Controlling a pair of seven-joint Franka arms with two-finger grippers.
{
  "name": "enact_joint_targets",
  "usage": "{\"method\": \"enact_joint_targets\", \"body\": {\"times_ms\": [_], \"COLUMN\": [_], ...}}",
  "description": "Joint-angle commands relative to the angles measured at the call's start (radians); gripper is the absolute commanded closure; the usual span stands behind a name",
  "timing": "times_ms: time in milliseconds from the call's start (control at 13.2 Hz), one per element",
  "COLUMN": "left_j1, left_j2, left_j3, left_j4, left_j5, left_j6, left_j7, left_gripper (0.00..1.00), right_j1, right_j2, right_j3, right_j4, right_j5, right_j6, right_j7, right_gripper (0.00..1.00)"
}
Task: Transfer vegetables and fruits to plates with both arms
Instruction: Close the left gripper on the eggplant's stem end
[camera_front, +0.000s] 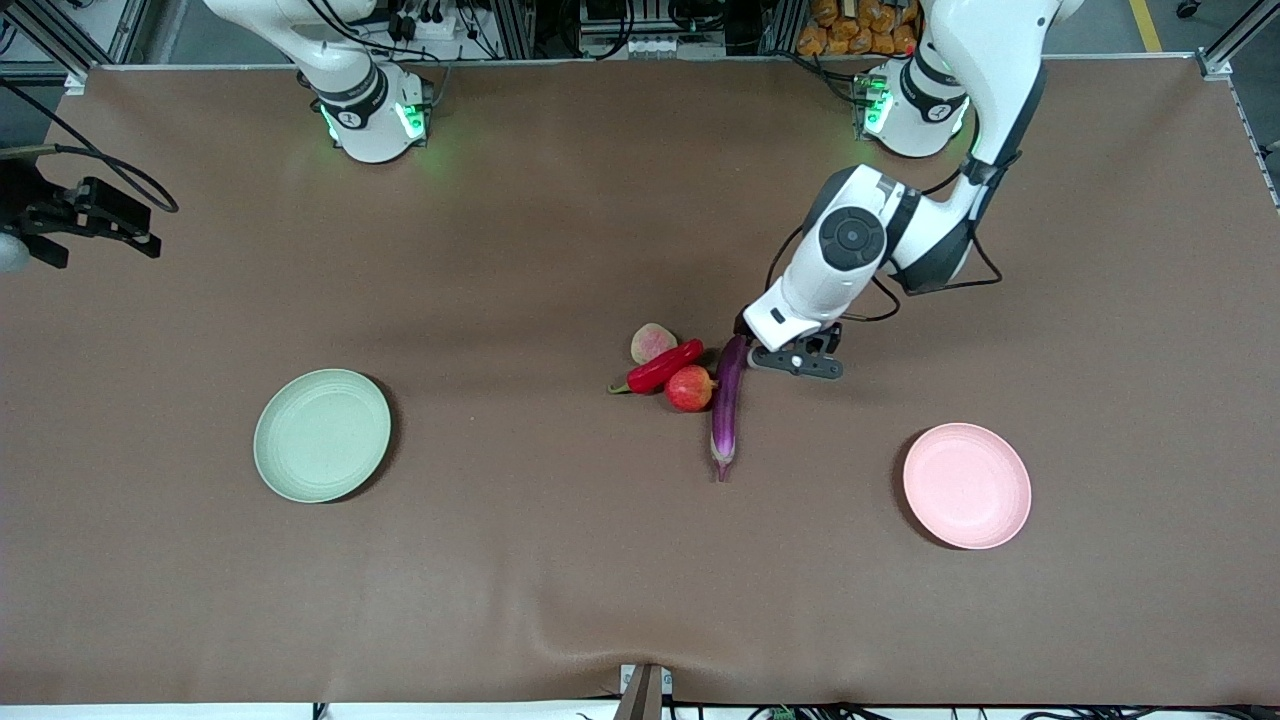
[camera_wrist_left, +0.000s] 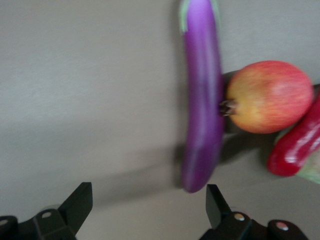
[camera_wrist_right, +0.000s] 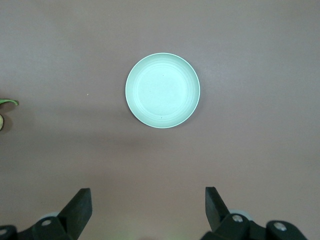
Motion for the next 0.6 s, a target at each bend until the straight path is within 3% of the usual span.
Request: {"method": "enact_joint_targets", "body": {"times_ms": [0, 302, 528], "left_j1": [-0.021, -0.047, -0.063], "left_j2": [0.029, 0.096, 0.118], "left_j3": [-0.004, -0.004, -0.004], "left_j4": [-0.089, -0.07, -0.065], "left_j5": [-0.013, -0.011, -0.01], "left_j6": [0.193, 0.244, 0.273], "left_j7": [-0.011, -0.01, -0.01], "left_gripper": [0.0, 0.02, 0.19], "right_j1": [-0.018, -0.015, -0.012], "right_j2": [0.009, 0.009, 0.009], "right_j3": [0.017, 0.017, 0.017], "right_j4": [0.019, 0.019, 0.019], "right_j5": [0.001, 0.001, 0.001], "right_j6": [-0.012, -0.012, -0.012], "right_j7": [-0.011, -0.011, -0.011], "right_gripper": [0.0, 0.0, 0.0]}}
